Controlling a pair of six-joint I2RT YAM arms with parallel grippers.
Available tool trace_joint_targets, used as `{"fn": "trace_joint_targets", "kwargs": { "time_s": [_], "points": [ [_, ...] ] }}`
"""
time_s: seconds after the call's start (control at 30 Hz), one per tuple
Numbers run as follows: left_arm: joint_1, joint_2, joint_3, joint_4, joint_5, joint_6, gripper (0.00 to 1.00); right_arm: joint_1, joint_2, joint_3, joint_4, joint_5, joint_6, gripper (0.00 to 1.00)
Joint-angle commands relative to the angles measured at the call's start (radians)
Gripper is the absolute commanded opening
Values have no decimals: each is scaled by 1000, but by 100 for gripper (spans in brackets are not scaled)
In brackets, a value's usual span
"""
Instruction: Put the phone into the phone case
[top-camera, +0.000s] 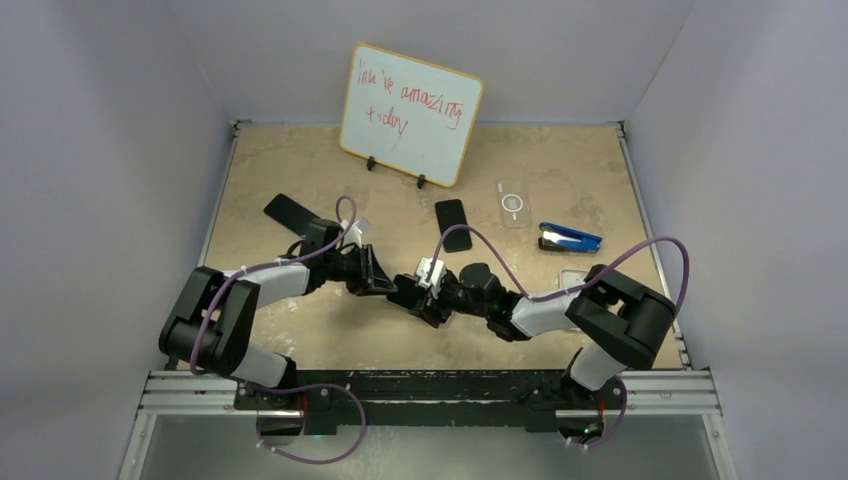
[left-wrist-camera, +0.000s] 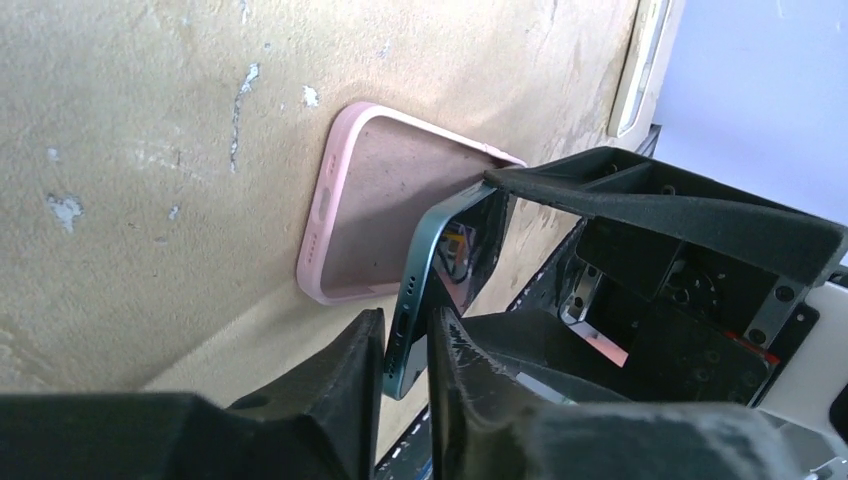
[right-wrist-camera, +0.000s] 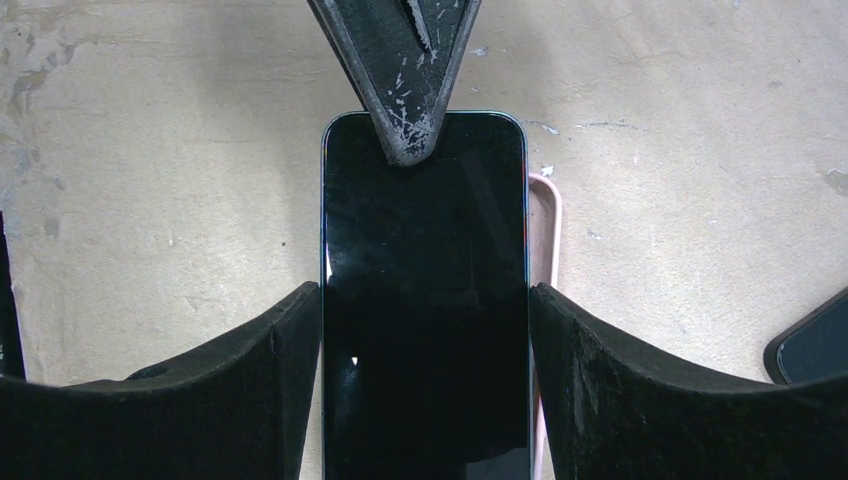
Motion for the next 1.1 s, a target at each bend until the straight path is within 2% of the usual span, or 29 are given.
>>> {"fn": "trace_joint_targets", "kwargs": {
  "time_s": [0.0, 0.1, 0.13, 0.23, 0.3, 0.4, 0.5, 0.6, 0.67, 0.73, 0.77, 0.97, 1.07],
  "points": [
    [-15, 2, 12, 80, 10, -3, 16, -3, -46, -11, 64, -2, -4, 54],
    [-16, 15, 28, 80, 12, 18, 6, -3, -47, -11, 51, -7, 19, 66],
    [-16, 23, 38, 70, 13, 33, 4, -3, -47, -11, 49, -8, 27, 73],
    [-16, 41, 63, 42, 4, 69, 0, -4, -57, -7, 30, -23, 56, 92],
    [-16, 51, 82, 13, -18, 100, 0, -3, -73, -4, 7, -30, 79, 97],
    [-16, 71, 118, -30, -44, 140, 0, -3, -125, -1, -43, -8, 167, 96],
    [-17, 84, 143, -40, -63, 156, 0, -3, -201, -11, -88, 34, 283, 91],
    [-23, 85, 162, -79, -99, 175, 0, -3, -294, -41, -113, 146, 457, 86],
    [-30, 84, 173, -106, -132, 196, 0, -3, -357, -36, -247, 258, 631, 83],
    [-36, 86, 175, -113, -157, 207, 0, -3, -390, -10, -452, 360, 856, 79],
    [-40, 86, 172, -102, -161, 206, 0, -3, -401, 6, -536, 376, 911, 78],
    [-71, 79, 176, -79, -219, 206, 0, -4, -439, 32, -765, 400, 1117, 72],
    [-83, 68, 164, -58, -253, 201, 0, -4, -415, 42, -804, 392, 1198, 65]
  ]
}}
